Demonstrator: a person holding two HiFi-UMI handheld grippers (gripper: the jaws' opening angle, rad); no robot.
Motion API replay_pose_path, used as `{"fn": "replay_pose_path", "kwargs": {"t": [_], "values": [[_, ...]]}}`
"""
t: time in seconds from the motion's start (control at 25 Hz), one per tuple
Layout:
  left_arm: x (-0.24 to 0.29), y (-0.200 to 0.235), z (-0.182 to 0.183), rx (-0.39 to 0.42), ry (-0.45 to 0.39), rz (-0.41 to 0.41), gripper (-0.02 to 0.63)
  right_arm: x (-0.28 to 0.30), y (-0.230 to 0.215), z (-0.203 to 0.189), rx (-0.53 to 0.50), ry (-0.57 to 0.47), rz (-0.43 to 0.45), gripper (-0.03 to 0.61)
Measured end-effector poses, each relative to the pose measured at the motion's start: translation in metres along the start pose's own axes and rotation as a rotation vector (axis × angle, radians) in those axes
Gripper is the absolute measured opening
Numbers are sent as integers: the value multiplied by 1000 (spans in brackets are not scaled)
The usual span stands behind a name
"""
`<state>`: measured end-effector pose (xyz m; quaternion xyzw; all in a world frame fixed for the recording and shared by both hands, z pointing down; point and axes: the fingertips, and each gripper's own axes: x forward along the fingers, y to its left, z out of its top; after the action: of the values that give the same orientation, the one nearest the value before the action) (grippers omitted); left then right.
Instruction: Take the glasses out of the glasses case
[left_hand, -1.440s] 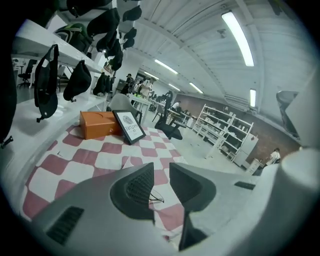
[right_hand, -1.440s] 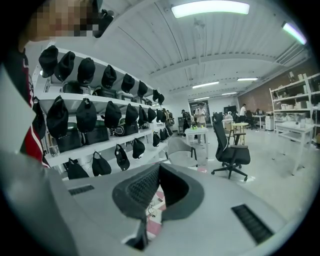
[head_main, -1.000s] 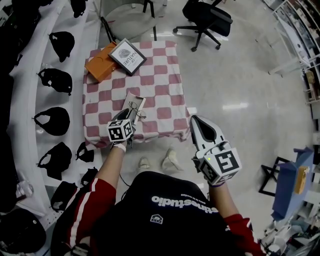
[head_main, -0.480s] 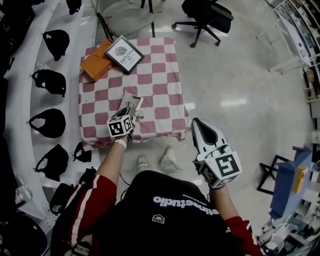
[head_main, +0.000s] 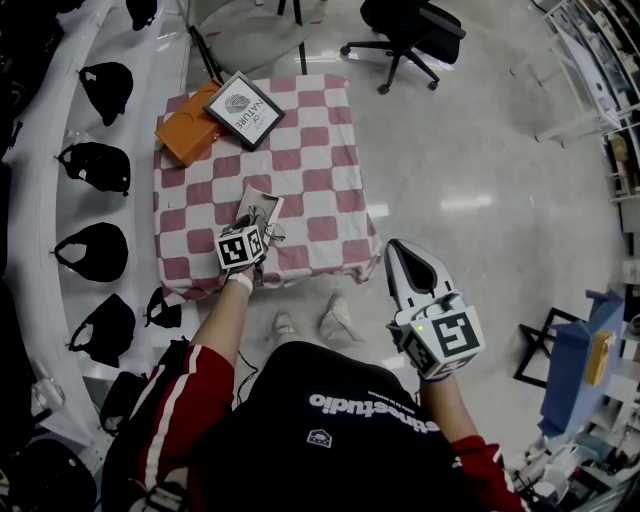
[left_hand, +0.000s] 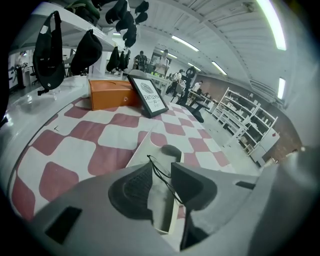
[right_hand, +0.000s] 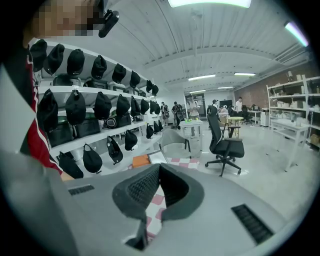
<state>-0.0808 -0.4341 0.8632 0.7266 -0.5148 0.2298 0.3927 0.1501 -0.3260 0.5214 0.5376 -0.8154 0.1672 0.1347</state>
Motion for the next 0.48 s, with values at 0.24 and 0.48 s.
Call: {"fn": "replay_pose_path", "kwargs": {"t": [0.24,0.48], "values": [[9,-3,1,-3,25,11,106,-3,-7,-3,4,4,-18,-3],[15,0,1,-62,61,15,94,-7,-12,-6,10,9,-36,-3]]}}
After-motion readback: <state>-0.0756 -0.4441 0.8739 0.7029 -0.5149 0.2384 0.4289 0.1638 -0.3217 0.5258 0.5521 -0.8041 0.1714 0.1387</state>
